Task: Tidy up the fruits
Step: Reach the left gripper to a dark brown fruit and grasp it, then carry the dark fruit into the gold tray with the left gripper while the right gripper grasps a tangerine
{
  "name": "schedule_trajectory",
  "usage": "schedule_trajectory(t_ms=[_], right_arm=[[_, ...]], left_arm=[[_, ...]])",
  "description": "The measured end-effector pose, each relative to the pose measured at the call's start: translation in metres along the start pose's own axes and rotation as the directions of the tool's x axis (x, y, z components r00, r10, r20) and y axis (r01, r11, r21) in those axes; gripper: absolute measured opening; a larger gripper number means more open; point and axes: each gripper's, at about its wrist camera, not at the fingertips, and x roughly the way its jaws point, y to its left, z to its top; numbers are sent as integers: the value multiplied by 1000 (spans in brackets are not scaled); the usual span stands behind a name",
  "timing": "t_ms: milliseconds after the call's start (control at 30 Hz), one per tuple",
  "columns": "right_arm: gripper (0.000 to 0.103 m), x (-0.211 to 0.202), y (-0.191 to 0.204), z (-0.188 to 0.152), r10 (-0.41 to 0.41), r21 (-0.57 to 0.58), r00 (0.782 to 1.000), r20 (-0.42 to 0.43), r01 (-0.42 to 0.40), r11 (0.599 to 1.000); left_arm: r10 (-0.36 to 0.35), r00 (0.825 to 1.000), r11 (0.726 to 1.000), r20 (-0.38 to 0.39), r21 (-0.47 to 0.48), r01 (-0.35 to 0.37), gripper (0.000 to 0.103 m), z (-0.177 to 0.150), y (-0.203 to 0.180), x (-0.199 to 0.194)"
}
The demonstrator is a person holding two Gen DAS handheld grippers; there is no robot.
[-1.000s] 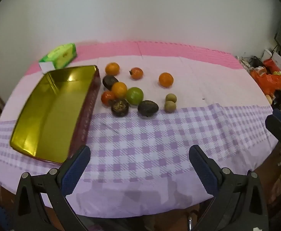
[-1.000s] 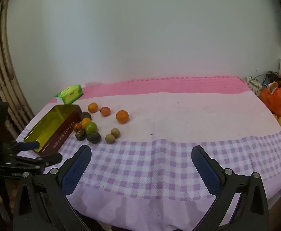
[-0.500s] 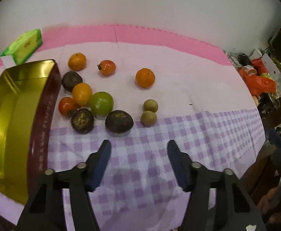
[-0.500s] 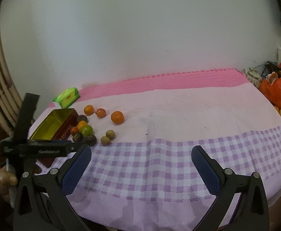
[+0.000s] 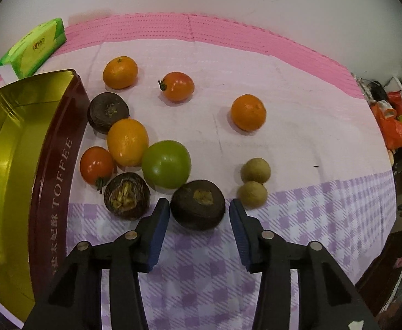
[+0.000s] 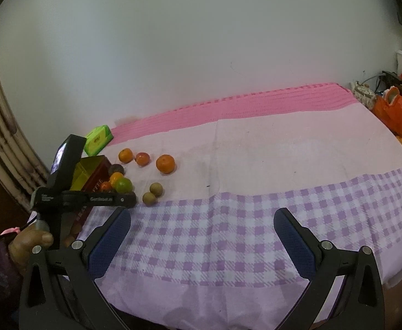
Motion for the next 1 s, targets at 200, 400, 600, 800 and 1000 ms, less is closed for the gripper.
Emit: schedule_trajectory(t_ms=[200, 400, 600, 800, 1000], right_arm=[[103, 4, -4, 0, -6, 14, 1000, -16, 6, 1000], [103, 9, -11, -2, -21, 20, 1000, -18, 22, 1000], [103, 25, 4, 6, 75, -49, 995, -65, -78, 996], [88, 70, 44, 47, 169, -292, 977, -131, -201, 935], [79, 148, 78, 69, 159, -409, 954, -254, -254, 876]], left_arm=[[-3, 1000, 1000, 24, 15, 3, 36, 2, 2, 5], [-28, 999, 1000, 44, 1, 28, 36, -21, 4, -21], [-83, 993, 996, 82, -8, 84, 36, -35, 5, -66], [-99, 988, 994, 121, -24, 103, 36, -36, 7, -99], [-95, 984, 993, 148, -60, 104, 36, -37, 13, -115]])
